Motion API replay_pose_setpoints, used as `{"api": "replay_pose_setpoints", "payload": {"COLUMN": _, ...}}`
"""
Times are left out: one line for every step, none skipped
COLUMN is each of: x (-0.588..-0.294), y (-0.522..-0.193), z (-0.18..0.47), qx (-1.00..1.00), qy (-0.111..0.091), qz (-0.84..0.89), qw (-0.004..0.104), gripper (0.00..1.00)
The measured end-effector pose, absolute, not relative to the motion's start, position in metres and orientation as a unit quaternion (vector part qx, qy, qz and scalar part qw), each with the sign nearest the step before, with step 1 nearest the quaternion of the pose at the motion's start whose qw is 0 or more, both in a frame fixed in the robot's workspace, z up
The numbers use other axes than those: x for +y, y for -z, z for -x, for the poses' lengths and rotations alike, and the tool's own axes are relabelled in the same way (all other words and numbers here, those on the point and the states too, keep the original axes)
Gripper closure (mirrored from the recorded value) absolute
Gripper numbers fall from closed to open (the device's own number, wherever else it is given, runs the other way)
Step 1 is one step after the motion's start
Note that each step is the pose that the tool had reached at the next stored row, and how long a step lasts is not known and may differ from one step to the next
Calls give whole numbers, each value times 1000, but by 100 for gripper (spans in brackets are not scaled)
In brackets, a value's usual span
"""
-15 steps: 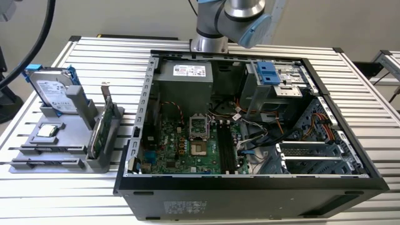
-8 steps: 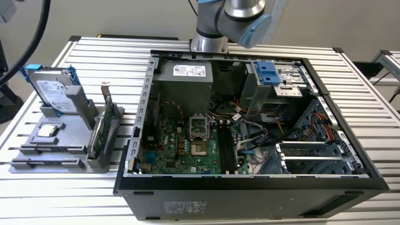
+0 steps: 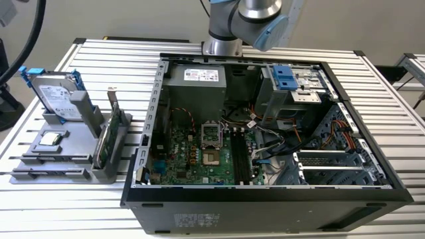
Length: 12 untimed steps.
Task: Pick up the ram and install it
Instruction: 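Pick up the ram and move it above insertion slot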
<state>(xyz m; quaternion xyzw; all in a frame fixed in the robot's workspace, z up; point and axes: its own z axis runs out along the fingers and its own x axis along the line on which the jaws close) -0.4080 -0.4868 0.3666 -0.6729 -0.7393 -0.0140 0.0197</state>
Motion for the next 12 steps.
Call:
{"api": "replay_pose_setpoints", "payload": {"x": -487, "y": -366, "z": 408, "qx": -739, "qy": 14, "qz": 673, "qw": 20, "gripper": 100}}
{"api": "replay_pose_setpoints", "payload": {"x": -487, "y": -366, "z": 408, "qx": -739, "qy": 14, "qz": 673, "qw": 20, "gripper": 100}}
{"api": "replay_pose_setpoints", "payload": {"x": -487, "y": -366, "z": 408, "qx": -739, "qy": 14, "qz": 674, "qw": 20, "gripper": 100}}
{"api": "replay_pose_setpoints", "payload": {"x": -487, "y": -366, "z": 408, "qx": -737, "qy": 14, "qz": 675, "qw": 20, "gripper": 100}}
{"api": "replay_pose_setpoints", "payload": {"x": -487, "y": -366, "z": 408, "qx": -736, "qy": 14, "qz": 677, "qw": 20, "gripper": 100}}
{"api": "replay_pose_setpoints", "payload": {"x": -487, "y": -366, "z": 408, "qx": -734, "qy": 14, "qz": 679, "qw": 20, "gripper": 100}}
{"api": "replay_pose_setpoints", "payload": {"x": -487, "y": -366, "z": 408, "qx": -733, "qy": 14, "qz": 680, "qw": 20, "gripper": 100}}
{"api": "replay_pose_setpoints", "payload": {"x": -487, "y": -366, "z": 408, "qx": -733, "qy": 14, "qz": 680, "qw": 20, "gripper": 100}}
{"api": "replay_pose_setpoints", "payload": {"x": -487, "y": -366, "z": 408, "qx": -733, "qy": 14, "qz": 680, "qw": 20, "gripper": 100}}
{"api": "replay_pose_setpoints", "payload": {"x": -487, "y": -366, "z": 408, "qx": -733, "qy": 14, "qz": 680, "qw": 20, "gripper": 100}}
{"api": "replay_pose_setpoints", "payload": {"x": -487, "y": -366, "z": 408, "qx": -733, "qy": 14, "qz": 680, "qw": 20, "gripper": 100}}
{"api": "replay_pose_setpoints", "payload": {"x": -487, "y": -366, "z": 408, "qx": -733, "qy": 14, "qz": 680, "qw": 20, "gripper": 100}}
